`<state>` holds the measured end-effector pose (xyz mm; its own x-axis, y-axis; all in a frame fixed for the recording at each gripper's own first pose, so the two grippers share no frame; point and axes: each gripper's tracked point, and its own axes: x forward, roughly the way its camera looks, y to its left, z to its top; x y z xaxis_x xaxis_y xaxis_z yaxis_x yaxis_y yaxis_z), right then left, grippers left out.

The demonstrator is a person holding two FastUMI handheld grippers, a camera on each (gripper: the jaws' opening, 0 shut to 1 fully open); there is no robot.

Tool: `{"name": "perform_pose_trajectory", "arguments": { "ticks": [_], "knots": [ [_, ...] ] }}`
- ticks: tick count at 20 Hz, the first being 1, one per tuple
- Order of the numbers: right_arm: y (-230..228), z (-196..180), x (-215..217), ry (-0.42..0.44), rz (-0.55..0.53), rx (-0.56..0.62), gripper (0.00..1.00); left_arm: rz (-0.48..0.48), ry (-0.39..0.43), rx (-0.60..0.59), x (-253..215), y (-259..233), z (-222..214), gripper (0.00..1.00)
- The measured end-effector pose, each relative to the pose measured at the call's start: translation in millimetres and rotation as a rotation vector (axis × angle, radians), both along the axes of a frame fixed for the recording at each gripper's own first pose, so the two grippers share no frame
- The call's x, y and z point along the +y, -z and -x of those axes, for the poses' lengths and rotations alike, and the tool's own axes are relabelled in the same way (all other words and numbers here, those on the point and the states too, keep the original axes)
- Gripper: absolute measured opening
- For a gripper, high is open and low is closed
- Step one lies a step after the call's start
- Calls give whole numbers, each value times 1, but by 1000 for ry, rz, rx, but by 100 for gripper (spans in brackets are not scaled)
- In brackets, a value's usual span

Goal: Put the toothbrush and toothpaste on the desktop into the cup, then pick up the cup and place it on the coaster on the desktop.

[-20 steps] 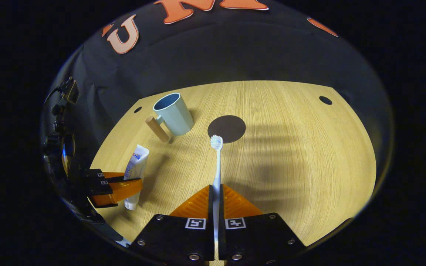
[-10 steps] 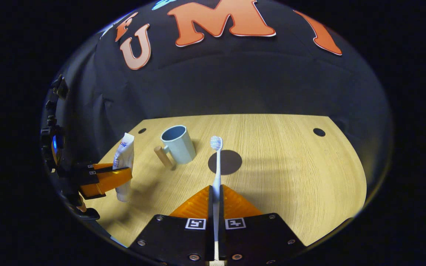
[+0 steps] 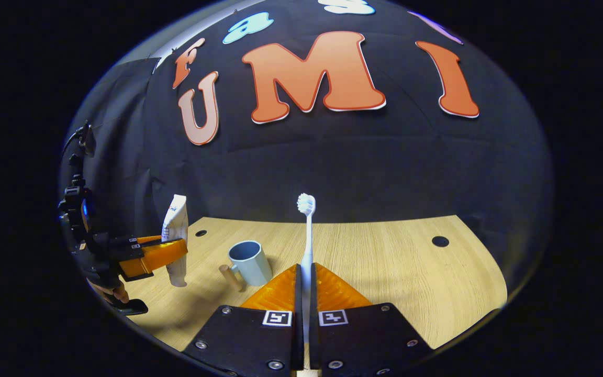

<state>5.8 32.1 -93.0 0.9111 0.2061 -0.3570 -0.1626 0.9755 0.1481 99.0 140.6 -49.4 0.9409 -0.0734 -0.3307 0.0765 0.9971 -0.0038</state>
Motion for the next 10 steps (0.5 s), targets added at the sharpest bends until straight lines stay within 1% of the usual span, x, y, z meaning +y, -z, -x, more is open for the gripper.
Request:
{"name": "perform_pose_trajectory", "arguments": {
  "ticks": [3, 6, 8, 10],
  "knots": [
    [-21, -8, 2, -18, 5, -55, 4, 43, -5, -63, 4, -19, 0, 13],
    [-40, -21, 13, -40, -15, -123, 4, 91, -16, -129, 2, -37, -13, 13],
    [-47, -31, 16, -53, -34, -155, 5, 120, -17, -166, -5, -42, -20, 12],
    [-51, -41, 16, -57, -40, -183, 4, 128, -15, -196, -8, -44, -26, 12]
  ]
}}
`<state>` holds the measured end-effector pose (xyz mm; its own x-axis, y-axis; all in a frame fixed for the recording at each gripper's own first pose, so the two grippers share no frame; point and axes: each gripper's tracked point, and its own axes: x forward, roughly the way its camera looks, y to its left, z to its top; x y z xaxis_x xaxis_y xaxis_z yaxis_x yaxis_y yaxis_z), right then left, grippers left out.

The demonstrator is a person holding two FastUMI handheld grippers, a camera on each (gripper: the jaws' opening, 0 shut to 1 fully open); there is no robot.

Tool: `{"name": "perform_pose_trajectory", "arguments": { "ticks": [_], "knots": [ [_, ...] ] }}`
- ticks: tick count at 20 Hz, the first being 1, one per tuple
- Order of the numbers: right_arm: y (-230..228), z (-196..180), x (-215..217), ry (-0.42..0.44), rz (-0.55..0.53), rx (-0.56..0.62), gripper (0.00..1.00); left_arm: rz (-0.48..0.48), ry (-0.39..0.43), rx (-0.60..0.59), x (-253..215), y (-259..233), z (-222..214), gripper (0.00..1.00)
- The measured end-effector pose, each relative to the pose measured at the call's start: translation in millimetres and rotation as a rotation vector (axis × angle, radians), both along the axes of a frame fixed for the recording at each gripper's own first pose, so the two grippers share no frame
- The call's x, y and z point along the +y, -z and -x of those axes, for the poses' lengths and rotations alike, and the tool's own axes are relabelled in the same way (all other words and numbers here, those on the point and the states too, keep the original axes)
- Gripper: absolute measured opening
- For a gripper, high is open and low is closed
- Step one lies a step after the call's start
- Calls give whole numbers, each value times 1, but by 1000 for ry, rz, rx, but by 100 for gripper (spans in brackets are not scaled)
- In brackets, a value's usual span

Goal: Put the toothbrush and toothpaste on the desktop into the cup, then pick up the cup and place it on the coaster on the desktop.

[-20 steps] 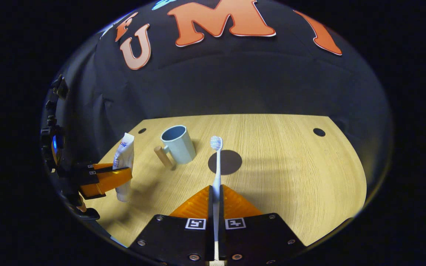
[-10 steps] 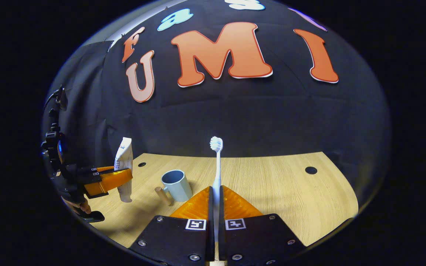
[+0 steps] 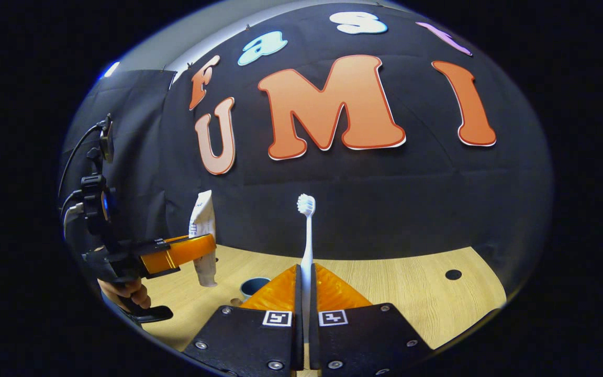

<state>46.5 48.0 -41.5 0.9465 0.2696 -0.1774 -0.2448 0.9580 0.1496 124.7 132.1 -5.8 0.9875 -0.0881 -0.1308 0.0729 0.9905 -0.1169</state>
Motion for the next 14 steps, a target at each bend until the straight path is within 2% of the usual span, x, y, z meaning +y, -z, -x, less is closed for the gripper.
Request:
{"name": "perform_pose_trajectory", "arguments": {
  "ticks": [6, 14],
  "knots": [
    [-26, -27, -9, 18, -29, -105, 4, 30, -19, -40, 4, 26, -41, 13],
    [-43, -34, 10, -15, -12, -168, 4, 79, -16, -31, 22, 67, -59, 13]
  ]
}}
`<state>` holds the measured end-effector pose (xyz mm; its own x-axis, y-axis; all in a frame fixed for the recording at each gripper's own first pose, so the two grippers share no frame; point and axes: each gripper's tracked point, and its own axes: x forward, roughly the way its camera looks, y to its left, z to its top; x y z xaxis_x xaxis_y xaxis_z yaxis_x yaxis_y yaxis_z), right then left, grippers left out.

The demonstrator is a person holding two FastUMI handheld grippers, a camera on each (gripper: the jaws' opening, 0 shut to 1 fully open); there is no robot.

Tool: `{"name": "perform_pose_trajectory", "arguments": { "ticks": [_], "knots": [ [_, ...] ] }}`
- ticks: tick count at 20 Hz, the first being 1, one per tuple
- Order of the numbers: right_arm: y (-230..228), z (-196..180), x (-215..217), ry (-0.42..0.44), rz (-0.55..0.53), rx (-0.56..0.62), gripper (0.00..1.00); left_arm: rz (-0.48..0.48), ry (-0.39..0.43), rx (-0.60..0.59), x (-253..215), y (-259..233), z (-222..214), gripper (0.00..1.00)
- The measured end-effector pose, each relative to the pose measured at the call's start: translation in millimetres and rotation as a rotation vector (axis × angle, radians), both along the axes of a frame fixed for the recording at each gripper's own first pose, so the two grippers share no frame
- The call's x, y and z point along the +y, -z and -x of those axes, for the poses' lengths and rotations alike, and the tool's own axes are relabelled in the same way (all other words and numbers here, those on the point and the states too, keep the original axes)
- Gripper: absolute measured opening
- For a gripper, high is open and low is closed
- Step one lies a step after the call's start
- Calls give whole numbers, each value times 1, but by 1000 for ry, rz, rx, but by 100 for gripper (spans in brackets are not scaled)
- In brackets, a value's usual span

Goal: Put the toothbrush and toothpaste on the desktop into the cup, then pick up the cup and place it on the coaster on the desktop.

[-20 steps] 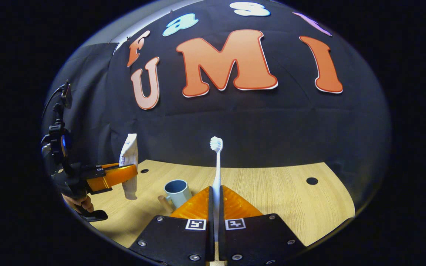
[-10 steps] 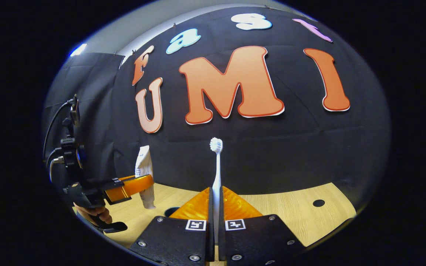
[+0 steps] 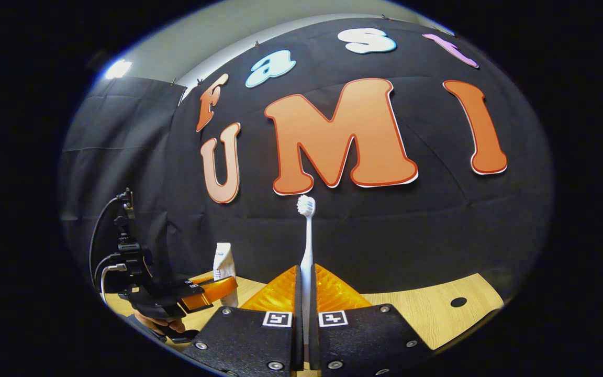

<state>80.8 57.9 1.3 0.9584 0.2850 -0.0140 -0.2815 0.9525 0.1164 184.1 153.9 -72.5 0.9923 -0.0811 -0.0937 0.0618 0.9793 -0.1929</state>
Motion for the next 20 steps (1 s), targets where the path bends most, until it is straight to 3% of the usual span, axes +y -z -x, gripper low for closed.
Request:
{"name": "perform_pose_trajectory", "arguments": {
  "ticks": [6, 8, 20],
  "knots": [
    [25, 7, 20, -27, 19, 12, 4, 29, 18, 31, -2, 34, -16, 13],
    [33, -1, 34, -59, -37, 40, 4, 42, 26, 49, -6, 46, -18, 13],
    [65, -33, 64, -83, -95, 30, 4, 27, -8, 151, 5, 94, -21, 13]
  ]
}}
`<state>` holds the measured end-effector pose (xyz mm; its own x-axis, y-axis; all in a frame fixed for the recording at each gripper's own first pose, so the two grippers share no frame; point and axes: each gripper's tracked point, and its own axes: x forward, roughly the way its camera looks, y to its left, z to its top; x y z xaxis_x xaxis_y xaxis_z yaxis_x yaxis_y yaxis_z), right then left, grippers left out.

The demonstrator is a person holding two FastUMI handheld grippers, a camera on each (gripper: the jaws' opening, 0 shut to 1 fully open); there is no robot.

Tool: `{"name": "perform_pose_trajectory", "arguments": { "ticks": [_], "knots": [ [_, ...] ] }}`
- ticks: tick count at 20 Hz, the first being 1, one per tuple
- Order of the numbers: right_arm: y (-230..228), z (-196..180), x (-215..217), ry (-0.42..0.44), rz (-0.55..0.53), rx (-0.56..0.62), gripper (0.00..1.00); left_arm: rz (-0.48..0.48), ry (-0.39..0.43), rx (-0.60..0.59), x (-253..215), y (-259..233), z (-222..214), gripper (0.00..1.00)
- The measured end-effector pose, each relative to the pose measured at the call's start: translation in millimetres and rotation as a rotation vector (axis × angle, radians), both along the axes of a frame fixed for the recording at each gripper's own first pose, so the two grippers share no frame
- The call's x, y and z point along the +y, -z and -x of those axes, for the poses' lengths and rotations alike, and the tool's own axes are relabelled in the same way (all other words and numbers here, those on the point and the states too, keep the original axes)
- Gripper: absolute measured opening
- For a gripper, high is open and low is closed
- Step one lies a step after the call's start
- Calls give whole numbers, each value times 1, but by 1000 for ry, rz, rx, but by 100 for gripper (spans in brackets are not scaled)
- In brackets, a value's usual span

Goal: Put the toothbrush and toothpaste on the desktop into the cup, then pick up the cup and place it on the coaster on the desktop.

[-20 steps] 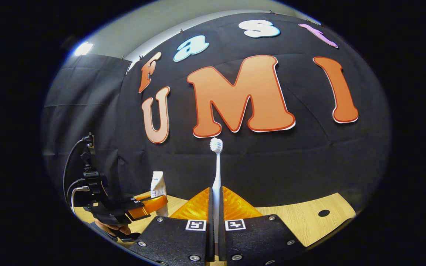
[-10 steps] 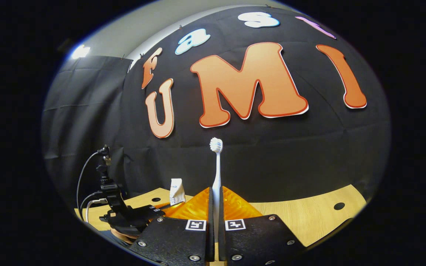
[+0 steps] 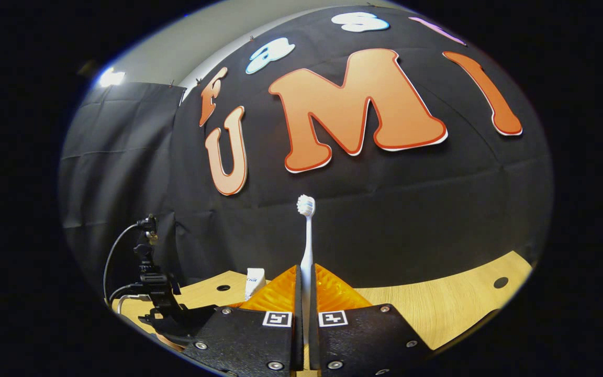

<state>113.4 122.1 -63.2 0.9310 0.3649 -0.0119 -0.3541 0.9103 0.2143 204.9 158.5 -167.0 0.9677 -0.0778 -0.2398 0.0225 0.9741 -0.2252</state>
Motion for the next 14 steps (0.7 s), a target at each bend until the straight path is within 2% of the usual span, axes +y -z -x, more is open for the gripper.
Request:
{"name": "perform_pose_trajectory", "arguments": {
  "ticks": [7, 8, 11, 13, 14],
  "knots": [
    [23, -13, 17, -9, 5, 24, 4, 15, 22, 53, -9, 14, 5, 18],
    [27, -14, 19, -13, 1, 31, 4, 7, 23, 57, -8, 14, 8, 25],
    [35, -16, 25, -20, -1, 41, 4, 3, 43, 59, -13, 9, 9, 30],
    [38, -18, 29, -20, -4, 38, 5, 6, 57, 41, -14, -1, 13, 44],
    [39, -19, 31, -22, -12, 39, 5, 12, 56, 8, -11, -17, 18, 72]
  ]
}}
